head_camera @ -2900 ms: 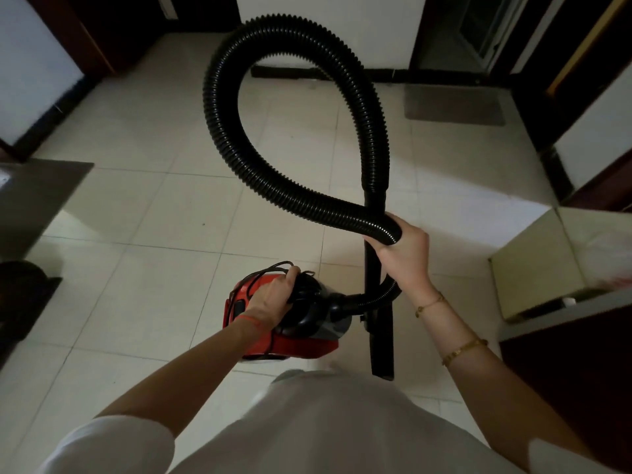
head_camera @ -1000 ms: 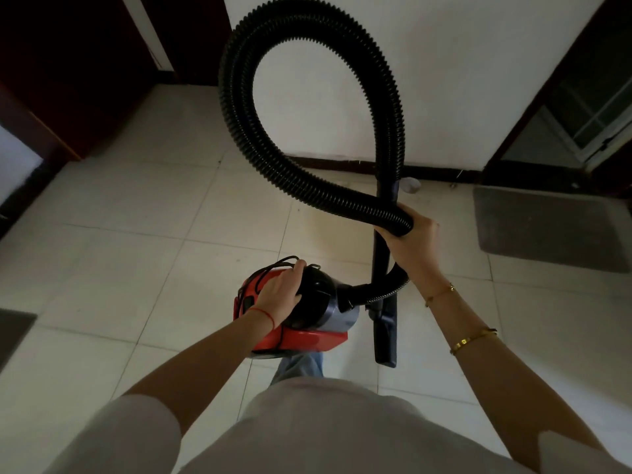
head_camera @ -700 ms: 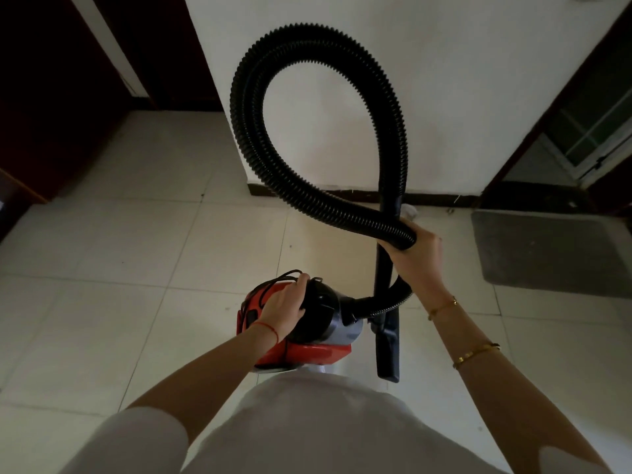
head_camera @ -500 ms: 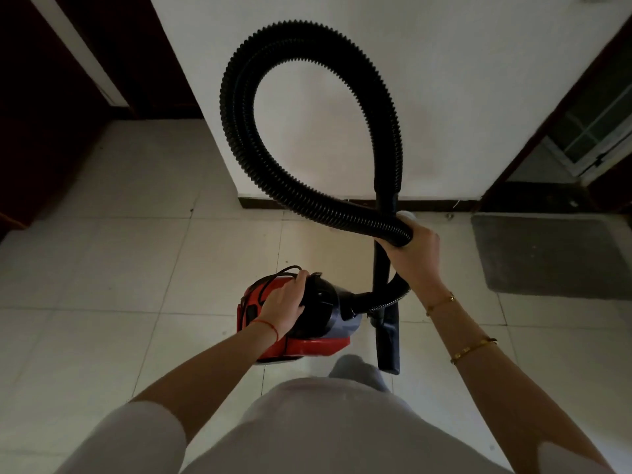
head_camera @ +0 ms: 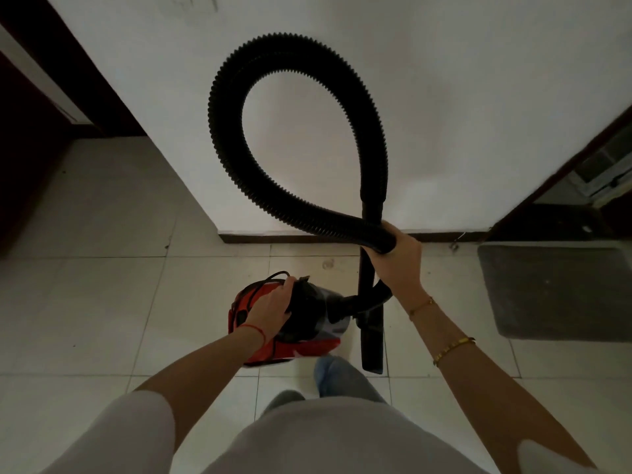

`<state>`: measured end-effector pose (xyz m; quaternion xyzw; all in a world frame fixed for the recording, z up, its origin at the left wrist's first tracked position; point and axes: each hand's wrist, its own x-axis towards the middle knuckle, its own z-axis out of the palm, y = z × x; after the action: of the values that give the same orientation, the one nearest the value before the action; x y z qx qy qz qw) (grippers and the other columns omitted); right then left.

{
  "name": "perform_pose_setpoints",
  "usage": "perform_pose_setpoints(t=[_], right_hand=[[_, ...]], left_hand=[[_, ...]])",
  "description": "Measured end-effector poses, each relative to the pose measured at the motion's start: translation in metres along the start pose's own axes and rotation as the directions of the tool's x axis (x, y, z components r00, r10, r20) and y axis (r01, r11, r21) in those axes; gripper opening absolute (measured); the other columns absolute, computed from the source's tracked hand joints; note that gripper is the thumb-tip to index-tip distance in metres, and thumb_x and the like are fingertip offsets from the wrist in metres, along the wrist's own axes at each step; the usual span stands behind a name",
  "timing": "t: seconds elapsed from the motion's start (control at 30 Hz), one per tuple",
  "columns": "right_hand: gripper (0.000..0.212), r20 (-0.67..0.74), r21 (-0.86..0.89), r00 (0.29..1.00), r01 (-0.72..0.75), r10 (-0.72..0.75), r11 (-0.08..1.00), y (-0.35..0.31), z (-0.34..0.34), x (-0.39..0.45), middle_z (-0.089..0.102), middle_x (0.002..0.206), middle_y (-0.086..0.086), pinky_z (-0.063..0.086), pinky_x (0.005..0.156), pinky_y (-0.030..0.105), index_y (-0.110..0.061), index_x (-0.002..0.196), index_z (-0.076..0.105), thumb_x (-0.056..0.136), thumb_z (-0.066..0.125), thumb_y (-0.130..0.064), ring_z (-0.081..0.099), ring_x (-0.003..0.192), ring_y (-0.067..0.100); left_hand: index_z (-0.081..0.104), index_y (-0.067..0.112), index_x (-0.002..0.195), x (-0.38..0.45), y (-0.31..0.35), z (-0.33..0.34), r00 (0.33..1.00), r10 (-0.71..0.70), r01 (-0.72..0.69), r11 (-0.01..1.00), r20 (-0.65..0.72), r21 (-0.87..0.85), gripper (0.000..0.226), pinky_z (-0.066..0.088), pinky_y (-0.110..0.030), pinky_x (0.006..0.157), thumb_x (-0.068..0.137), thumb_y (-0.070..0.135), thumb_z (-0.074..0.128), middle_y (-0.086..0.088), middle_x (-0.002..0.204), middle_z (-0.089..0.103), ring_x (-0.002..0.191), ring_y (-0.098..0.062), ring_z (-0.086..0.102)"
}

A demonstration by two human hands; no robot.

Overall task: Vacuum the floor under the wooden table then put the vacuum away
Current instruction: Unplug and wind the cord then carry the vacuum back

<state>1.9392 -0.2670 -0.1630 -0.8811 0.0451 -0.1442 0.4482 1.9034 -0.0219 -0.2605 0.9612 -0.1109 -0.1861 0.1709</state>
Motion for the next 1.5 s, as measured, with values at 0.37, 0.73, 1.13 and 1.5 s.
perform_pose_setpoints(t=[0.37,0.73,1.13,1.5], right_hand=[[0.039,0.068,-0.082,0.995,-0.071,0.077,0.994,0.096,0.122,0.139,0.072,0.079,0.004,0.037,0.062,-0.005,-0.013,0.111,0.068,0.074,0.070,0.000,0.066,0.071,0.018],[0.048,0.069,-0.103,0.993,-0.087,0.094,0.991,0.293,0.286,0.180,0.073,0.086,0.004,0.041,0.069,0.004,-0.014,0.119,0.064,0.073,0.070,0.000,0.064,0.073,0.010],[0.047,0.068,-0.023,0.996,-0.052,0.053,0.998,0.403,0.391,0.191,0.069,0.091,-0.006,0.041,0.074,-0.003,-0.009,0.120,0.063,0.075,0.071,0.001,0.059,0.081,-0.001],[0.048,0.120,-0.133,0.993,0.027,-0.011,0.991,0.433,0.438,0.194,0.071,0.100,-0.002,0.047,0.073,0.016,-0.016,0.123,0.059,0.076,0.064,-0.006,0.065,0.087,0.012]], left_hand=[[0.021,0.020,0.146,0.192,-0.069,0.044,0.998,-0.038,0.036,0.999,0.053,0.038,0.066,0.057,-0.026,0.072,0.090,0.014,0.056,-0.002,0.108,0.061,0.081,-0.015,0.065],[0.023,0.021,0.145,0.356,-0.176,0.205,0.995,-0.051,0.051,0.999,0.091,0.008,0.064,0.057,-0.025,0.074,0.091,0.017,0.056,-0.002,0.112,0.061,0.084,-0.014,0.065],[0.026,0.022,0.141,0.457,-0.248,0.319,0.995,-0.012,0.013,1.000,0.102,-0.011,0.067,0.058,-0.036,0.072,0.085,0.012,0.062,-0.005,0.111,0.063,0.089,-0.022,0.066],[0.021,0.017,0.146,0.486,-0.256,0.345,0.992,0.027,-0.041,0.993,0.123,0.108,0.071,0.057,-0.037,0.075,0.087,0.016,0.061,-0.007,0.116,0.060,0.090,-0.024,0.065]])
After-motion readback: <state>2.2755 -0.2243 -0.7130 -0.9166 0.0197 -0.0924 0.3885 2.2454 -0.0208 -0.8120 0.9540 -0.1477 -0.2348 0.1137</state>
